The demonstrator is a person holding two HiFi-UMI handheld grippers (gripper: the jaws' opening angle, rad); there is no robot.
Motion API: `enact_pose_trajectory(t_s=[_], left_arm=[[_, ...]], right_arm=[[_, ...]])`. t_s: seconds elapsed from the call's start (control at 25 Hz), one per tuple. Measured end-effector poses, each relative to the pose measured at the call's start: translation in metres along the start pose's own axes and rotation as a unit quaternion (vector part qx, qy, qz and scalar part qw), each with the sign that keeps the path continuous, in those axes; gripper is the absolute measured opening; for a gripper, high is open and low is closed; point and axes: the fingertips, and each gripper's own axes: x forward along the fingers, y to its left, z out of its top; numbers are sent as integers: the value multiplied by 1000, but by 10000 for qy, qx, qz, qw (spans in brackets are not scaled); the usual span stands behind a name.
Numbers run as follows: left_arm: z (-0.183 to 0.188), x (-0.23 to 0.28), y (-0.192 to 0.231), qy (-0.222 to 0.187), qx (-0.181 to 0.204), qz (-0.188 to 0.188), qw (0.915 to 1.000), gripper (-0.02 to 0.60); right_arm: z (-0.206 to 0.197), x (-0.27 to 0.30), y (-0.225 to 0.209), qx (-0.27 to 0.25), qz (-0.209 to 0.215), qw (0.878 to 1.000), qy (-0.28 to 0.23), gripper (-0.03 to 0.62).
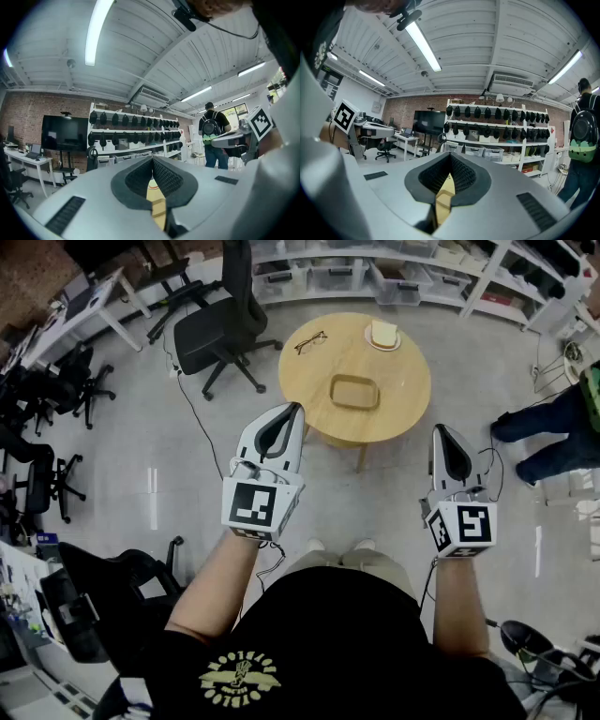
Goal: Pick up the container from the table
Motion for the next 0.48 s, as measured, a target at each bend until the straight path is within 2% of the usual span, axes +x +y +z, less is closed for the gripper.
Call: enact_pose_trajectory(t_s=[0.16,0.32,0.48], left_arm=[[-2,-6,3,-67,-67,-94,9999,17],[-14,-13,7,101,-124,-105,9998,17],[-16,-18,6,83,-109,-124,9998,18]], right_arm=[[3,-2,9,45,21,10000,-18,14],[17,-9,22,129,146,9997,-167,15],[17,-13,21,136,170,9996,-177,15]])
